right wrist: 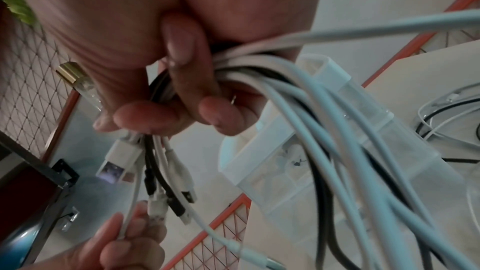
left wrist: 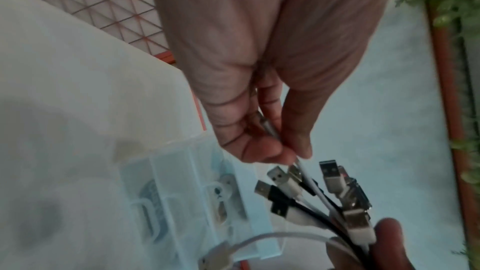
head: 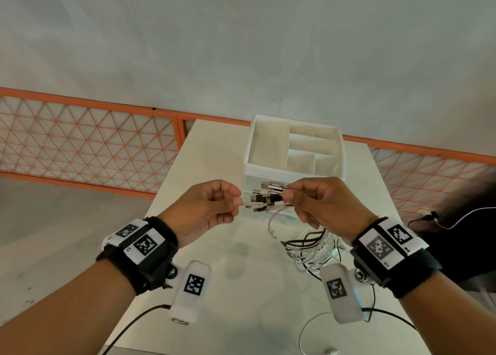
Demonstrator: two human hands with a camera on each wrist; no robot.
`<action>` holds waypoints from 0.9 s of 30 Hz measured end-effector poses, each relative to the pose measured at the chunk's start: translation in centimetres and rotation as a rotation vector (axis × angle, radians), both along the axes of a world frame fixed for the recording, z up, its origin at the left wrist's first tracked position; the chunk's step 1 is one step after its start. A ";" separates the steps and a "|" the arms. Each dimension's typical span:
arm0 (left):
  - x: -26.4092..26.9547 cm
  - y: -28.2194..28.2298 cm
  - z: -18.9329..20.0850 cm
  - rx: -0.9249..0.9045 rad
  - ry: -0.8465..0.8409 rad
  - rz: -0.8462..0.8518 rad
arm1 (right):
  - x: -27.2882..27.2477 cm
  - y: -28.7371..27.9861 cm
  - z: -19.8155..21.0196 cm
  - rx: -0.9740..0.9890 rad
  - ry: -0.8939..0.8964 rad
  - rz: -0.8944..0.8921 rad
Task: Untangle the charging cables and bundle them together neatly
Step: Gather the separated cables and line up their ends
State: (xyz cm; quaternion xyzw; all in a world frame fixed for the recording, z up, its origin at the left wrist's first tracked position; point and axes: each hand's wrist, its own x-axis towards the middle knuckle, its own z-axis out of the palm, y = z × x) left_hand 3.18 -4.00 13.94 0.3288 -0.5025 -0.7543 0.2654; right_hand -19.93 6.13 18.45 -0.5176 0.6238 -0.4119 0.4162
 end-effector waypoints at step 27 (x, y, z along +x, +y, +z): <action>-2.4 0.3 -0.2 0.034 -0.058 -0.028 | -0.4 -0.2 1.4 0.002 -0.193 0.059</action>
